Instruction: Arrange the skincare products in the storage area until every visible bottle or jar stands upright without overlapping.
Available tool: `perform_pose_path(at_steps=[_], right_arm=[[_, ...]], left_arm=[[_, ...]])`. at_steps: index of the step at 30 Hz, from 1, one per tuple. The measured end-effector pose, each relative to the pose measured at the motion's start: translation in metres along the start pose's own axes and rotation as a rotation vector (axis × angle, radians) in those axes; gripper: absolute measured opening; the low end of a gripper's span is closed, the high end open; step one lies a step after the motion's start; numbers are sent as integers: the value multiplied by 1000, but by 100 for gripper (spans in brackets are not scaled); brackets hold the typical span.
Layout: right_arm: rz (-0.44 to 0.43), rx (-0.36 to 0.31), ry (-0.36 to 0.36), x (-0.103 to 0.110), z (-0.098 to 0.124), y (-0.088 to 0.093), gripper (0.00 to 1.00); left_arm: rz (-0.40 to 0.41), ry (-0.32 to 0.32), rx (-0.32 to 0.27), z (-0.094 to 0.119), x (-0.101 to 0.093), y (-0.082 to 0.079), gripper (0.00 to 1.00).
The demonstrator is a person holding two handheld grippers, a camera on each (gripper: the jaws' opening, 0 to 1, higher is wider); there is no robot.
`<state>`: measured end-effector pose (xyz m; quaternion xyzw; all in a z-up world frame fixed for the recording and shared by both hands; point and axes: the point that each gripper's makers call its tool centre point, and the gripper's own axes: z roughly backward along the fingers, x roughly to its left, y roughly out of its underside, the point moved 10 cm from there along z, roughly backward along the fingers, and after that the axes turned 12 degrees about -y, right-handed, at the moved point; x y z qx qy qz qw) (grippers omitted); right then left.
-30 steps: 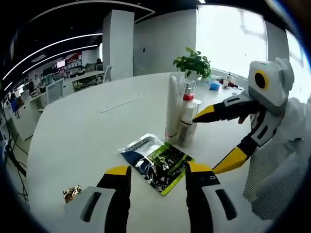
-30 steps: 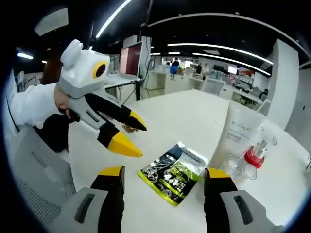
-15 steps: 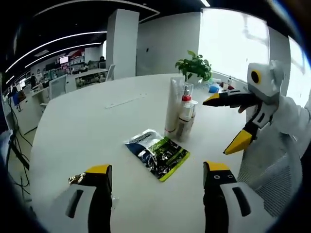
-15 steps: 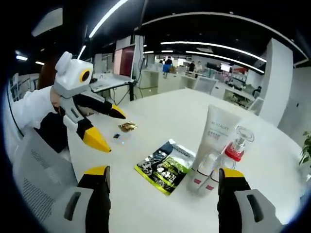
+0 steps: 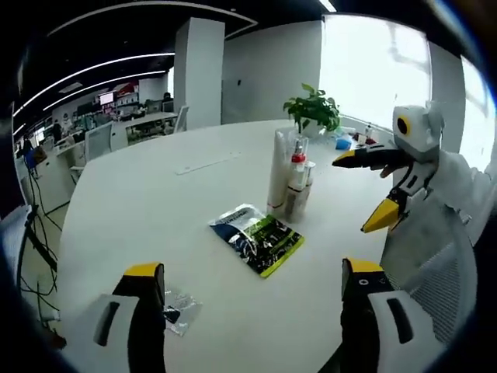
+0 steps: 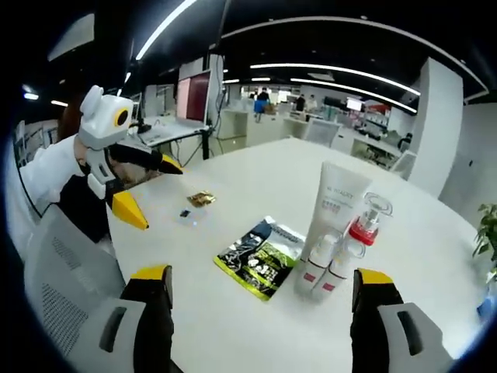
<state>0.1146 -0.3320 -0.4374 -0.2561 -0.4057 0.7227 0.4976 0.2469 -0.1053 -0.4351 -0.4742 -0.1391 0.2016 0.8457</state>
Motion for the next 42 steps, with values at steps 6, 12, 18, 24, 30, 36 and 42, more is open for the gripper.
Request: perform_pose_path(at_steps=[6,12,18,24,30,36,42], right_arm=[[-10,3,14,0,4,2,99],[-6,11,20,0,5,3,100],[-15,15,22,0,5,5,100],[-22,26,31,0,5,7,100],[-25,39,27,0,3,9,100],[-19,47,13,1,-1,8,100],[-18,44,2,1,-2,7,100]], left_arm=[[1,-20,9,1,3,4,99],[8,13,27,2,6,10,99],[13,22,45,2,9,15,99],[7,14,53,4,14,17,99],[15,10,65,2,20,20,99],[28,-3,75,2,17,22,99],[32,-2,84,1,15,24,99]])
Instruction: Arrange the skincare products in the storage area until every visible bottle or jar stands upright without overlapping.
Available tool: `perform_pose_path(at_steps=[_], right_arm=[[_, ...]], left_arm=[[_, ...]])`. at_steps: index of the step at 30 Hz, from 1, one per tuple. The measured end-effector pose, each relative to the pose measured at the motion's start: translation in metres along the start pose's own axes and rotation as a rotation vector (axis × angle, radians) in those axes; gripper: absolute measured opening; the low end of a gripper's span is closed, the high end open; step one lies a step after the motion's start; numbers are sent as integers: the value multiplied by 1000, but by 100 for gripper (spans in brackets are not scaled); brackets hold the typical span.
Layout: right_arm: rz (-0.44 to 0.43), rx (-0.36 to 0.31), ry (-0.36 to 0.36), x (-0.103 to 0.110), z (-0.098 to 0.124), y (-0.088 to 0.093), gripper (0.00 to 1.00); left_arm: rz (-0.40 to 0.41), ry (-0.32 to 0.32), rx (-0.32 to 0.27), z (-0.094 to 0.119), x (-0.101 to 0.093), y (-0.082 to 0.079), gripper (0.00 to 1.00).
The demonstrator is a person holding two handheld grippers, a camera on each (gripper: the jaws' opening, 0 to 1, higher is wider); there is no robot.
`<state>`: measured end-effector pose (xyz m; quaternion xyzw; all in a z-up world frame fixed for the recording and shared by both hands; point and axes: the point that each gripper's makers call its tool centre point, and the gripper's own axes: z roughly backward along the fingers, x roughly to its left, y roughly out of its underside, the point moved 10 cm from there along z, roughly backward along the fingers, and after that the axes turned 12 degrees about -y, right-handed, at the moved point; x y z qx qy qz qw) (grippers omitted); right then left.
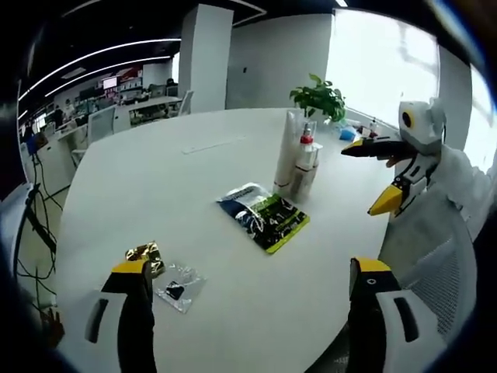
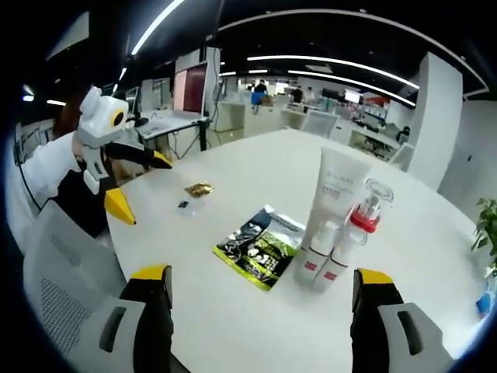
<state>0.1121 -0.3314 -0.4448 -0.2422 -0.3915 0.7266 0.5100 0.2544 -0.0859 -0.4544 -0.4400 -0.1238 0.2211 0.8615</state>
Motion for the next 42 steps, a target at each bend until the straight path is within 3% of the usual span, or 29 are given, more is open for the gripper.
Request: perform_pose_path(at_steps=[10,31,42], right_arm=[[-2,1,-1,0,2,1,100],[37,8,-52,4,4,0,100],[63,6,-82,5,-1,-4,100]], left_arm=[[7,-4,7,0,1,2,99],[40,-50,19,7,-18,8,99],[65,-66,28,-1,-8,12,99]])
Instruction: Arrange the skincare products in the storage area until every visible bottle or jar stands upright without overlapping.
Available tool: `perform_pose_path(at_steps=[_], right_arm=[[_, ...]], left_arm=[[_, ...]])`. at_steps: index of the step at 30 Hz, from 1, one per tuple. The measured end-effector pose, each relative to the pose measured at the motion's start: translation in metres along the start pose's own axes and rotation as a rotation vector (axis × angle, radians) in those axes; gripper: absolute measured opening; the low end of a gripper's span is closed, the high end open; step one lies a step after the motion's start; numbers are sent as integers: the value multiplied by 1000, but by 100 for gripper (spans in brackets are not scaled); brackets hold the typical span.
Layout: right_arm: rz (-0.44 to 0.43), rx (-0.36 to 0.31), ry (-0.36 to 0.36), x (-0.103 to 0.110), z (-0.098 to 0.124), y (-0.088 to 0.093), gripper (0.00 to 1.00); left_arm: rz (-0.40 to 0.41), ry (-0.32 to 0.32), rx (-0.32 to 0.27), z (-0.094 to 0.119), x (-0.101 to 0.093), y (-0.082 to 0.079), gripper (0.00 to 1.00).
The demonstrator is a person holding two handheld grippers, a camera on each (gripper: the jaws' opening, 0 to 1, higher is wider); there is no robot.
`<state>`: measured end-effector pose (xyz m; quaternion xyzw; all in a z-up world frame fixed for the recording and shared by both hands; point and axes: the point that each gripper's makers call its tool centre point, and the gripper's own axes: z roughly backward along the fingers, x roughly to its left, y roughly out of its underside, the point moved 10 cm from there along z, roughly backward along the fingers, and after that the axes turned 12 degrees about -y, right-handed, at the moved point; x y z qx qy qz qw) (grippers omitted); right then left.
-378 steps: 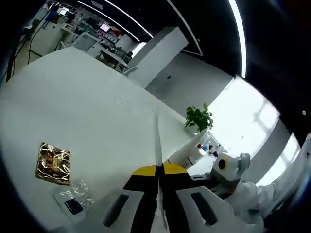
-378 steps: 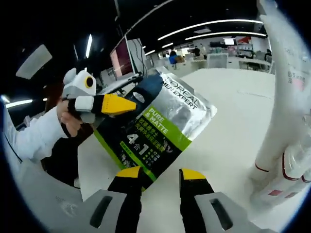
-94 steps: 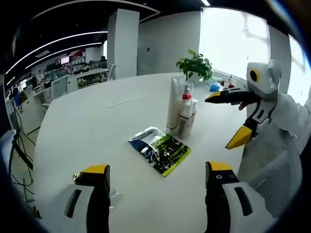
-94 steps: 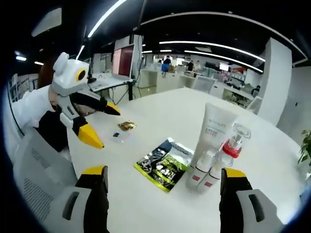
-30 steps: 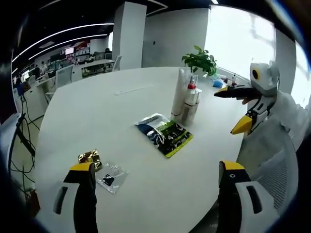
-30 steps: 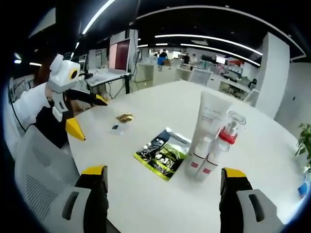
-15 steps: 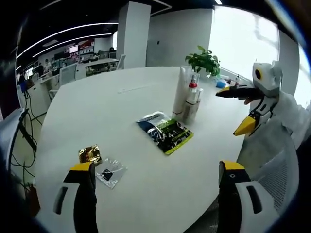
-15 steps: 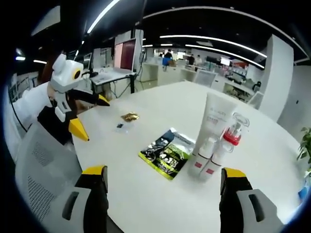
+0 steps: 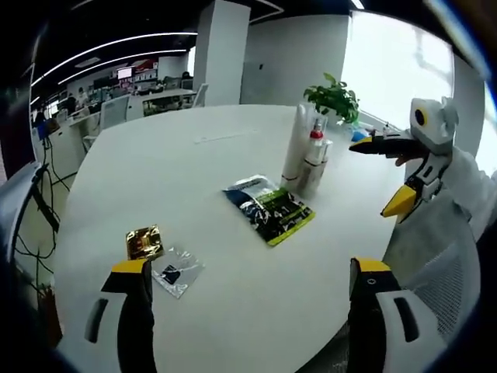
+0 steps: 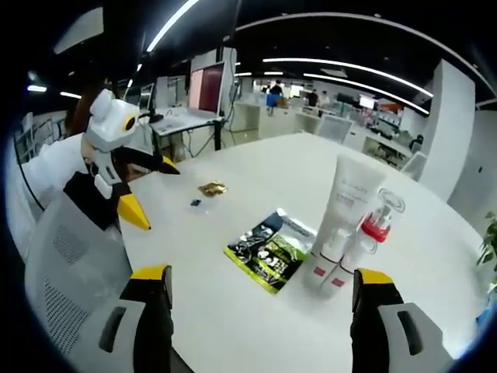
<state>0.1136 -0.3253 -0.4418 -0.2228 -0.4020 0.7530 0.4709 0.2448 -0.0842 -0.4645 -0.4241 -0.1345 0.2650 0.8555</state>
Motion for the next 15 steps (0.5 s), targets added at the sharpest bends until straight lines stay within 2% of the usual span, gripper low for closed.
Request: perform_pose_path(at_steps=[15], right_arm=[[0,-2,-56,4,-15,-4,96]], left_arm=[[16,-7,37,-12,12,8,98]])
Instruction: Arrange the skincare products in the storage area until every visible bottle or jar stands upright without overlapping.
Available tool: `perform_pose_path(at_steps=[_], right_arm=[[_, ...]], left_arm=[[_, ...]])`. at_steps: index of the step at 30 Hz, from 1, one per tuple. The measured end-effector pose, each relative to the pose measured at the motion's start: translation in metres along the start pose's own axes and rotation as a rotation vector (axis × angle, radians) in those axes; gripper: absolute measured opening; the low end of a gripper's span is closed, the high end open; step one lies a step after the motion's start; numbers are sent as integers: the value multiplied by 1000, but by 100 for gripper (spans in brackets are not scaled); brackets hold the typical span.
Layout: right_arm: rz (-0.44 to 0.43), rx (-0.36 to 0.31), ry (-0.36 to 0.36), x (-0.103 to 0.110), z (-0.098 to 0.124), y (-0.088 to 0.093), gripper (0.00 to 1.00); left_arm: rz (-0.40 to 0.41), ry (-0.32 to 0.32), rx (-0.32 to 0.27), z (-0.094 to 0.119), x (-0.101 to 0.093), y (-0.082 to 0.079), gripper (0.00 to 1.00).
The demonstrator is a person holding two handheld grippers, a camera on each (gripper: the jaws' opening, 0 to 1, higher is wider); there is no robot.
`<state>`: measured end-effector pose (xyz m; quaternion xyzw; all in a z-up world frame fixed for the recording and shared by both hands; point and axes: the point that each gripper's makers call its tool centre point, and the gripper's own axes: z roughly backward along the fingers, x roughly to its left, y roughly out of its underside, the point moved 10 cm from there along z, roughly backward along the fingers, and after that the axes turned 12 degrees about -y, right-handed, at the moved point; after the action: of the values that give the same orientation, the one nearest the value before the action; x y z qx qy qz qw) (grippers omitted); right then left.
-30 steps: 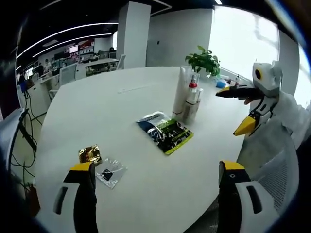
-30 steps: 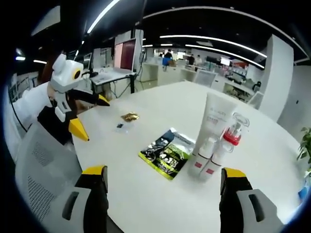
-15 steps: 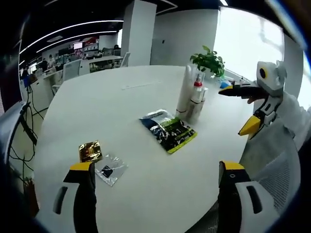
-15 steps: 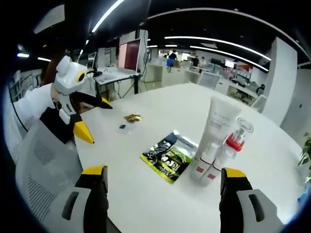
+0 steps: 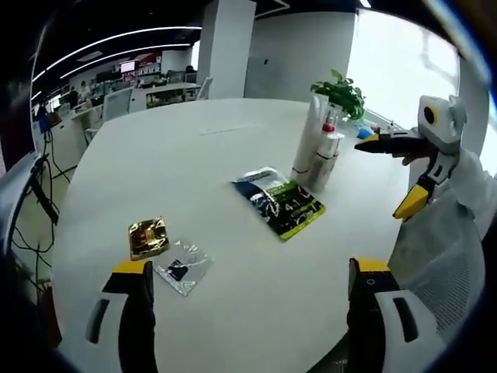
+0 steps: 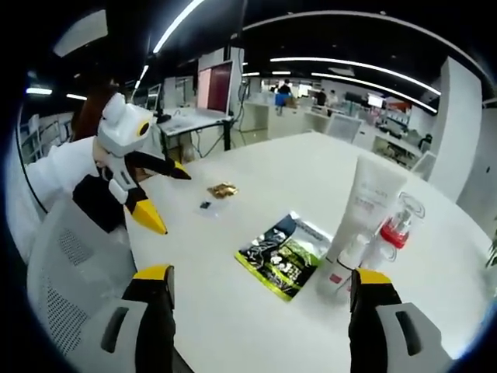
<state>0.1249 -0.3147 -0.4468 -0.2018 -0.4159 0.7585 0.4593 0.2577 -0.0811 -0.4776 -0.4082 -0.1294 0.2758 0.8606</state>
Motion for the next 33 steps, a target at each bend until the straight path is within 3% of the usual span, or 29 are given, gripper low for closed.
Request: perform_pose_path(at_steps=[23,33], right_arm=[[-17,16,-65,3,-14,1,71],[13,32,-99,6,-20,2,68]], left_arm=[[-2,1,55,-18,24,13,94],[-14,2,95,-34,38,13,88]])
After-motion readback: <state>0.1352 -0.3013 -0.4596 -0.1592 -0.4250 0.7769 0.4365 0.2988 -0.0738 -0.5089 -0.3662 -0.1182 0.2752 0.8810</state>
